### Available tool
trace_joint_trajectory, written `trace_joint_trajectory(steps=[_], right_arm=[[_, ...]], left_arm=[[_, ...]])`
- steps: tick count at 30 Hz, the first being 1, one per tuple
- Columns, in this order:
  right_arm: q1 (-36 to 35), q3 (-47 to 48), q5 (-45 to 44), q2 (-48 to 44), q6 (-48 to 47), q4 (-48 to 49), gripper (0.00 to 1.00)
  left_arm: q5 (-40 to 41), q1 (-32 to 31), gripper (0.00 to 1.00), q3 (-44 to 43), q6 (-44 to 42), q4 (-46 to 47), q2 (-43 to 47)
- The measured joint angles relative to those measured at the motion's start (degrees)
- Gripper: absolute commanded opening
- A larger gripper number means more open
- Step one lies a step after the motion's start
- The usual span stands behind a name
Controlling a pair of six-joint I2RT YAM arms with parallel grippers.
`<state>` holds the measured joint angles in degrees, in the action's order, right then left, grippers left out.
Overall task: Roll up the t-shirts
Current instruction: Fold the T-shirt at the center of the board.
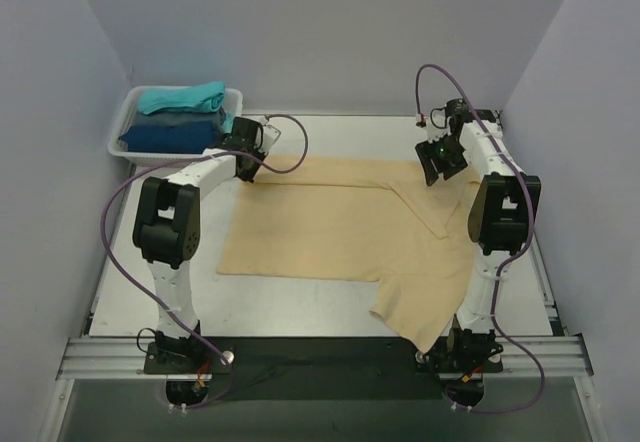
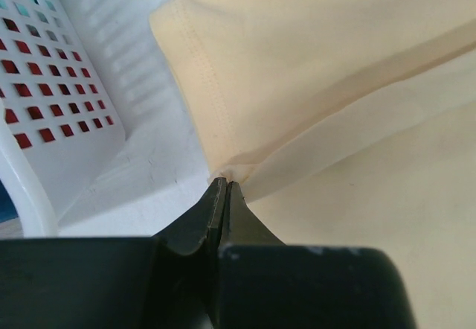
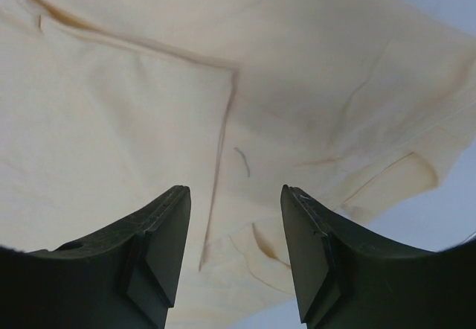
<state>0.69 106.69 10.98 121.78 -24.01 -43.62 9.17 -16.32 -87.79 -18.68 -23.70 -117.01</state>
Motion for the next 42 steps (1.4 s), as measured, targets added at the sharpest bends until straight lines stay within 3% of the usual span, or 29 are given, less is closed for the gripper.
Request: trace_joint_trajectory(steps=[9,18,24,36,42], right_arm=[[-3.54,-9.31,5.62,-4.83,-4.66,-2.6,0.5],[-3.69,-2.73,3.58,-2.91,-4.61,-1.97,0.48],[-3.13,0.22,2.32,2.29,-4.79,-1.77,0.41],[-2.97,4.68,2.32,8.72,-4.57,-1.73,0.4],[-2.95,7.3,2.32,11.04,-4.5,-1.79,0.33]], left_arm=[[-0.9,0.02,0.0,6.51,-0.42,1.97,2.38],[-1.68,0.17,0.0,8.39,-1.31,3.26,3.87],[-1.77,0.22,0.0,8.39,-1.51,3.41,3.96],[-1.88,0.24,0.0,8.39,-2.14,3.39,3.96],[-1.88,0.26,0.0,8.48,-2.64,3.39,3.96]])
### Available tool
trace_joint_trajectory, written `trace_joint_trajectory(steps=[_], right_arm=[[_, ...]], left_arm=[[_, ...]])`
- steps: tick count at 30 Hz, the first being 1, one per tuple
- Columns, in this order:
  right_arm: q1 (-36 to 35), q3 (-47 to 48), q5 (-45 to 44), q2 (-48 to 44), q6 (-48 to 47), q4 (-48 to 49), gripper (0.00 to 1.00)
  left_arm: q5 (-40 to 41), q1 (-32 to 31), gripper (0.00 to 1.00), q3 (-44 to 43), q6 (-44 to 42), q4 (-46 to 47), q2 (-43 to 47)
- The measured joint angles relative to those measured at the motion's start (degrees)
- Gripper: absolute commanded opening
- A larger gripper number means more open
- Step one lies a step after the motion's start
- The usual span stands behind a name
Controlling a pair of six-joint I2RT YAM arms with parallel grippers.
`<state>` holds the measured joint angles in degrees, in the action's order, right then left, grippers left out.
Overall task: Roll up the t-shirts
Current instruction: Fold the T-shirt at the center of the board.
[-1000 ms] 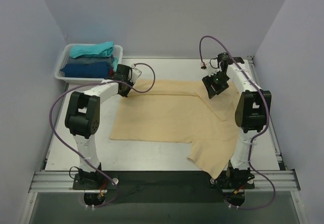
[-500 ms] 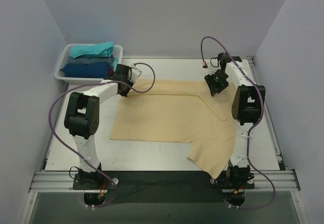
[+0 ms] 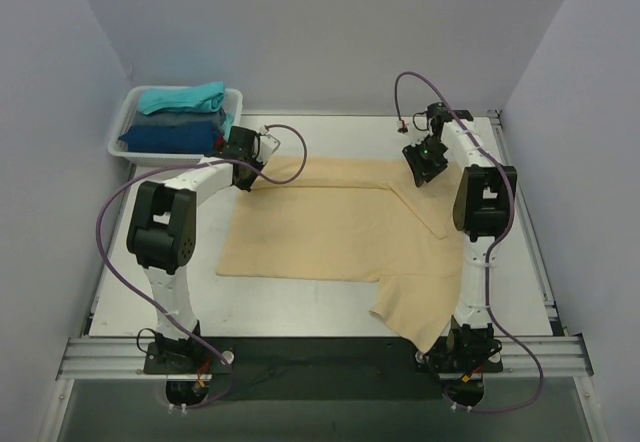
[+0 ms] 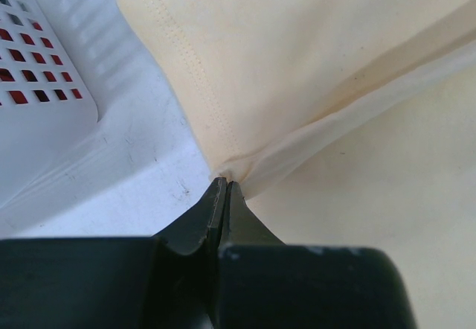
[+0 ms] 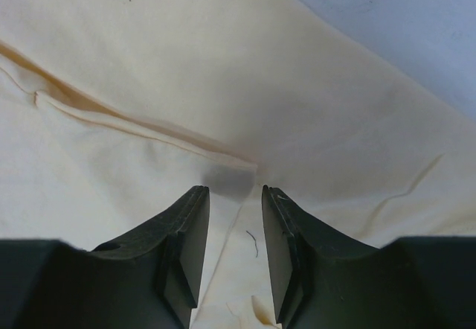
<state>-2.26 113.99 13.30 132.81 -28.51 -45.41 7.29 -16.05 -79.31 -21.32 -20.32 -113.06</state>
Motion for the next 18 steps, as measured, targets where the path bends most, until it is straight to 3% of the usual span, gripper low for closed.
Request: trace_joint_trajectory(steps=[6,10,18], right_arm=[[0.35,0.87,0.0,2.25,0.48,-0.04,0.27],[0.46,1.42,0.02,2.73,1.22,-0.22,0.13],[0.39,1.73,0.04,2.62,1.95,-0.2,0.0]], left_arm=[[0.0,0.11,0.0,0.0,-0.33,0.0,0.0],[0.0,0.13,0.0,0.0,-0.35,0.0,0.0],[-0.02,0.17,0.0,0.0,-0.39,0.02,-0.02]])
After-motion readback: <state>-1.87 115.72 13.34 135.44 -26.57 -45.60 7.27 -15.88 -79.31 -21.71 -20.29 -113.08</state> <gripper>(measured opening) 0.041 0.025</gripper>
